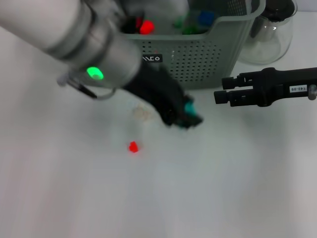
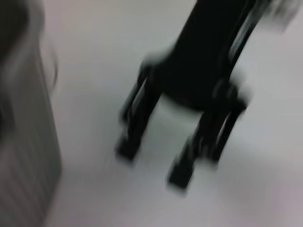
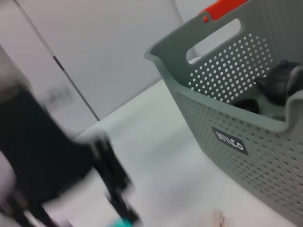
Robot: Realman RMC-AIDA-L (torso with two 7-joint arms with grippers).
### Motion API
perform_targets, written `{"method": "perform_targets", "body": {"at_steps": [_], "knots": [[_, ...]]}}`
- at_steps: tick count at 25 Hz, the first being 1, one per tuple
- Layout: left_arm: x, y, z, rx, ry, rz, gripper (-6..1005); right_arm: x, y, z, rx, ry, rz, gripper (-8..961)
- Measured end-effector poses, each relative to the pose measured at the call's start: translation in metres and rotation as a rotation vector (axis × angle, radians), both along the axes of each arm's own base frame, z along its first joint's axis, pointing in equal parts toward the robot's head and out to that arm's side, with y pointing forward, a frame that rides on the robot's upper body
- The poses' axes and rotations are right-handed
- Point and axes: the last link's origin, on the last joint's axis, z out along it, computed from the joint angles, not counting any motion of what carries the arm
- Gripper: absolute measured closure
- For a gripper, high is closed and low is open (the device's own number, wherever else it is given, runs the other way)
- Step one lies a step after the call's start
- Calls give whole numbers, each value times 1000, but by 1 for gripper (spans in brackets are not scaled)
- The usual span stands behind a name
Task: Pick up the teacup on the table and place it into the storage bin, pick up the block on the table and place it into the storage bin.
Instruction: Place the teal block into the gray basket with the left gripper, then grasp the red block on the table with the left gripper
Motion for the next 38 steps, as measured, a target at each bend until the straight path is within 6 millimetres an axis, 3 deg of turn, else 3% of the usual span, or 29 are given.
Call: {"method": "perform_targets", "body": {"at_steps": [6, 10, 15, 18, 22, 31, 35, 38], "knots": [[21, 35, 71, 219, -279, -13, 556, 9, 0, 6, 10, -16, -19, 277], [28, 72, 85, 365, -351, 6, 546, 13, 0, 8, 18, -23, -26, 277], [27, 120, 69, 450, -353, 89, 534, 16, 1, 7, 30, -39, -33, 277], [16, 146, 41, 450, -285, 172, 526, 15, 2, 7, 28, -42, -31, 277], [7, 162, 15, 450, -212, 225, 517, 15, 2, 4, 23, -56, -30, 277], [-2, 158, -23, 470, -144, 215, 495, 18, 2, -1, 24, -74, -37, 277], [-2, 157, -25, 467, -142, 215, 329, 18, 2, -1, 26, -78, -34, 277], [2, 155, -10, 465, -163, 207, 254, 18, 3, -1, 30, -79, -31, 277]]}}
